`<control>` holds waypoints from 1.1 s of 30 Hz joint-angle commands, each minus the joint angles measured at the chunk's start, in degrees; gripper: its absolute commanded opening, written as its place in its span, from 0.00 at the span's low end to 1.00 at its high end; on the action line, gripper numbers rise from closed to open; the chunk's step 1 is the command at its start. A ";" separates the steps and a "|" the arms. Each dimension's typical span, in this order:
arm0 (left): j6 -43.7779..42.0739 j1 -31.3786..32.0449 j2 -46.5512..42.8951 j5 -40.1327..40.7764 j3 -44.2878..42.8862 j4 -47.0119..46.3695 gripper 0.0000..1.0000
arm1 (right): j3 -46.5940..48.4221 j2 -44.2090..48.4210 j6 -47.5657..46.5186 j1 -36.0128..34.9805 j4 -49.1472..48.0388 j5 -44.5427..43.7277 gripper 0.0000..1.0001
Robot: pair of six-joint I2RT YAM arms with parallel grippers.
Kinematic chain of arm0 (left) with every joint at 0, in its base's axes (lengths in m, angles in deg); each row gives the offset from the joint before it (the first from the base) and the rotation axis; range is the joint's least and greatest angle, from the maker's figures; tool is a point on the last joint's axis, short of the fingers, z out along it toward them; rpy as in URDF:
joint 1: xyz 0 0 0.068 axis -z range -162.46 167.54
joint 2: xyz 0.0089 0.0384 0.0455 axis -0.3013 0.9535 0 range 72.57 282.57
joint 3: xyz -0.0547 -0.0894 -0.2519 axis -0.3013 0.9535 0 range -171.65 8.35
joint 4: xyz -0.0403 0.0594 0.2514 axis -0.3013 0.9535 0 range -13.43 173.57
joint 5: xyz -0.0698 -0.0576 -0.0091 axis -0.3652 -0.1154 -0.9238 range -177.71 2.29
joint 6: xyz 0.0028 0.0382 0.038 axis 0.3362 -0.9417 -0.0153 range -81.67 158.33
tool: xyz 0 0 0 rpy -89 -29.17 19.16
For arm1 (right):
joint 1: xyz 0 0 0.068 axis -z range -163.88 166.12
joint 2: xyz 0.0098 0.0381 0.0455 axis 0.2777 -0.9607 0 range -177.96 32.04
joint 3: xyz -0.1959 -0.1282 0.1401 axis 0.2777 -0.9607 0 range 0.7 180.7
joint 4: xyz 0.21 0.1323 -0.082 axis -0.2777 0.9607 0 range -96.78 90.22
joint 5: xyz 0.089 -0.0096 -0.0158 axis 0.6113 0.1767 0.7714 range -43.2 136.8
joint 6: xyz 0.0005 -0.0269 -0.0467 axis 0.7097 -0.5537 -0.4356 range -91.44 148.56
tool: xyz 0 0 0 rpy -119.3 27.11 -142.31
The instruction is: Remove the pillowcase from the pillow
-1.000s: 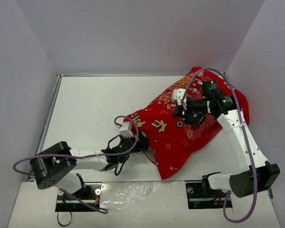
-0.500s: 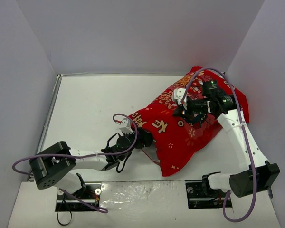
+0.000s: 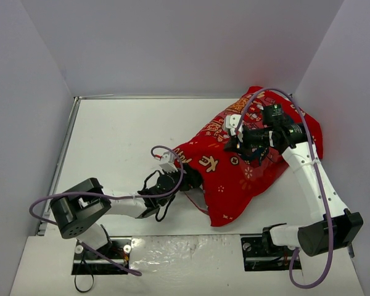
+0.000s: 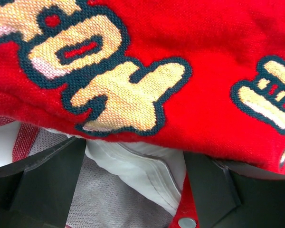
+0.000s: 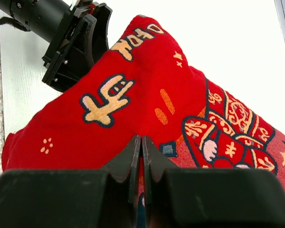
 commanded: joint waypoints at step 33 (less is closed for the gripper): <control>11.24 -5.07 12.46 -1.08 -3.68 -18.00 0.48 | -3.27 -0.51 8.64 -3.95 -8.15 -4.84 0.00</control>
